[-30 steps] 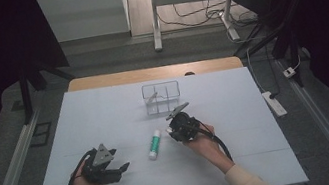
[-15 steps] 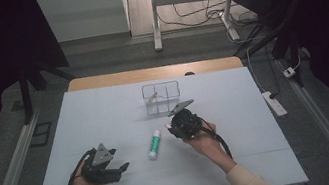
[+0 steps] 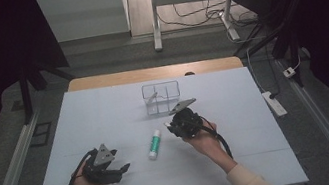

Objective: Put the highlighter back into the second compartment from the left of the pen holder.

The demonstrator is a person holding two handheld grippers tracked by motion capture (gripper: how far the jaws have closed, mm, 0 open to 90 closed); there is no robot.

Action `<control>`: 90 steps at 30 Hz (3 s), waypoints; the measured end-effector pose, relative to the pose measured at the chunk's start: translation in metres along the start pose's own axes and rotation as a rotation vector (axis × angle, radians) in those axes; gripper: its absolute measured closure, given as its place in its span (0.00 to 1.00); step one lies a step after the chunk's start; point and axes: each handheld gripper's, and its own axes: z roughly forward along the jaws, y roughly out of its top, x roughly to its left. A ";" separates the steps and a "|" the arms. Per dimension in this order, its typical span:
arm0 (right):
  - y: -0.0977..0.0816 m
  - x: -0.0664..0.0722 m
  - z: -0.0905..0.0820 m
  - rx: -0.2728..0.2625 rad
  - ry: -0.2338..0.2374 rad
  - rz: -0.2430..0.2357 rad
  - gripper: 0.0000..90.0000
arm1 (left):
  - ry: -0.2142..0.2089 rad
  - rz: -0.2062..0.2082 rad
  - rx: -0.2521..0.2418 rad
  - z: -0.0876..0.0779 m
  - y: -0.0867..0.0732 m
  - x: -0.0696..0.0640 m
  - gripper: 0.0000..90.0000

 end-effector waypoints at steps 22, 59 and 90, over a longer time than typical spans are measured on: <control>0.003 0.005 -0.006 -0.063 0.028 -0.014 0.87 | -0.001 0.001 -0.001 0.001 0.000 -0.001 0.34; 0.009 0.000 -0.023 -0.166 0.015 0.004 0.87 | -0.001 -0.002 -0.006 0.000 0.001 0.000 0.33; 0.016 0.003 -0.026 -0.215 0.030 -0.002 0.87 | -0.001 -0.002 -0.006 0.000 0.001 -0.001 0.33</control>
